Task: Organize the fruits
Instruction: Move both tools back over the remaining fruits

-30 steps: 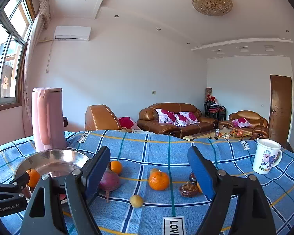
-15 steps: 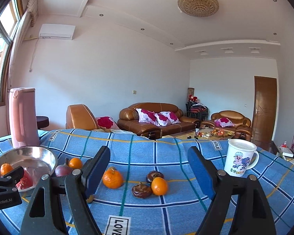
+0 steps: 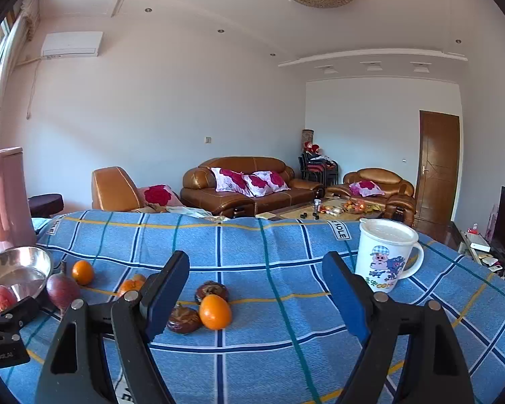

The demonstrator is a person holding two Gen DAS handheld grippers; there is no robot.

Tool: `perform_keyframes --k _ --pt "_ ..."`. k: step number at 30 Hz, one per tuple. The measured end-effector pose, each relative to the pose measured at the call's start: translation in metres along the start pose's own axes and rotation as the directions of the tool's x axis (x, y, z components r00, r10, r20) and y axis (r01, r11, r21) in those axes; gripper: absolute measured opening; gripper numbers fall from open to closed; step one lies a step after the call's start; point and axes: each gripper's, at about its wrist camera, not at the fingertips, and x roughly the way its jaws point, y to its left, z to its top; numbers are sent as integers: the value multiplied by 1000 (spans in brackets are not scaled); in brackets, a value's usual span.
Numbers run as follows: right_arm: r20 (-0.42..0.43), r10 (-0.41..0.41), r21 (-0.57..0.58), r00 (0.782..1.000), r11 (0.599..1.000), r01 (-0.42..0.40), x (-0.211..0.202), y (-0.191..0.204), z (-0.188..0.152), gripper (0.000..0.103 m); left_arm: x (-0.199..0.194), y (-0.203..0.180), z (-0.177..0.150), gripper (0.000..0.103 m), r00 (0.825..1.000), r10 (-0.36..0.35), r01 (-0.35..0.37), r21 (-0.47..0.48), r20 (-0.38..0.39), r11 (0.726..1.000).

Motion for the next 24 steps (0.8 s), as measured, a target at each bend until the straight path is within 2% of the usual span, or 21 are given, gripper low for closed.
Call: perform_keyframes --k 5,9,12,14,17,19,22,24 --pt "-99 39 76 994 997 -32 18 -25 -3 82 -5 2 -5 103 994 -106 105 42 14 994" --pt "-174 113 168 978 982 -83 30 -34 -9 82 -6 -4 -1 103 980 -200 198 77 9 977" --pt "-186 125 164 975 982 -95 31 -30 -9 82 1 -22 7 102 967 -254 255 94 -29 962" --pt "-178 113 157 978 984 -85 30 -31 -8 82 11 -38 10 98 967 -248 254 113 -63 961" --pt "-193 108 178 975 981 -74 33 -37 -9 82 34 -58 11 85 966 -217 235 121 -143 965" --pt "-214 121 202 969 976 -78 36 -42 -10 82 49 -64 10 72 952 -223 247 93 -210 965" --pt "-234 142 228 962 970 -88 41 -45 -12 82 64 -66 7 60 929 -247 270 48 -277 962" --pt "-247 148 223 958 971 -92 44 -43 -13 82 70 -70 4 54 924 -243 269 50 -296 962"
